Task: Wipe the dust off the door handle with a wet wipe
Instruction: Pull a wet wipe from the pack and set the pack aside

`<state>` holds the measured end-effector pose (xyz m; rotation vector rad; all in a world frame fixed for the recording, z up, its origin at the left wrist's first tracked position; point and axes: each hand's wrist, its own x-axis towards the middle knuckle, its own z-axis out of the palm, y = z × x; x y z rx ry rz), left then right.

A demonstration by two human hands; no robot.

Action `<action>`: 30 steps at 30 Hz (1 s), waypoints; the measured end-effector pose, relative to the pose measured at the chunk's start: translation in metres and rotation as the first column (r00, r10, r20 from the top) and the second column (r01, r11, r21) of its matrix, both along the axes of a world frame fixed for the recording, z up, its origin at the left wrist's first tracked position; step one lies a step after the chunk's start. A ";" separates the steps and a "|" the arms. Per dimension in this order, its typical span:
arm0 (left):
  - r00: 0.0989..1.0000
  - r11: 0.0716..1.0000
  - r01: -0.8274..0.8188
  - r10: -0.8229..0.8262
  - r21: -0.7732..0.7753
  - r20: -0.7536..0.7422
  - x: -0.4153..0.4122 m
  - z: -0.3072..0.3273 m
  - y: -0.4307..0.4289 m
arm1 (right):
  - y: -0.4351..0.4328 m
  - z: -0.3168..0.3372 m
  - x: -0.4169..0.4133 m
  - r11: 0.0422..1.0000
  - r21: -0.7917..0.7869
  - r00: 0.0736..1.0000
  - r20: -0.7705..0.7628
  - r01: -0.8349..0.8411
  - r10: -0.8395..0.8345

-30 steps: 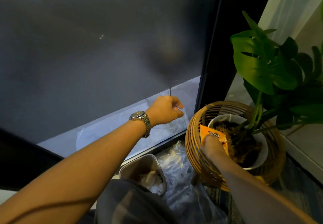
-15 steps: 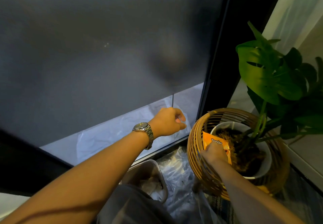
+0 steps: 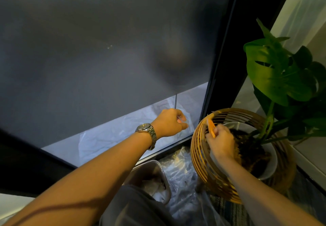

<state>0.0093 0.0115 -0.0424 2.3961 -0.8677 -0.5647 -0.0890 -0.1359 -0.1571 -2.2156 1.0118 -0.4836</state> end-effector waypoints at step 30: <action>0.723 0.377 -0.670 0.529 -0.640 -0.445 -0.010 0.150 0.174 | 0.221 0.243 0.061 0.708 -0.079 0.627 0.404 -0.702 0.667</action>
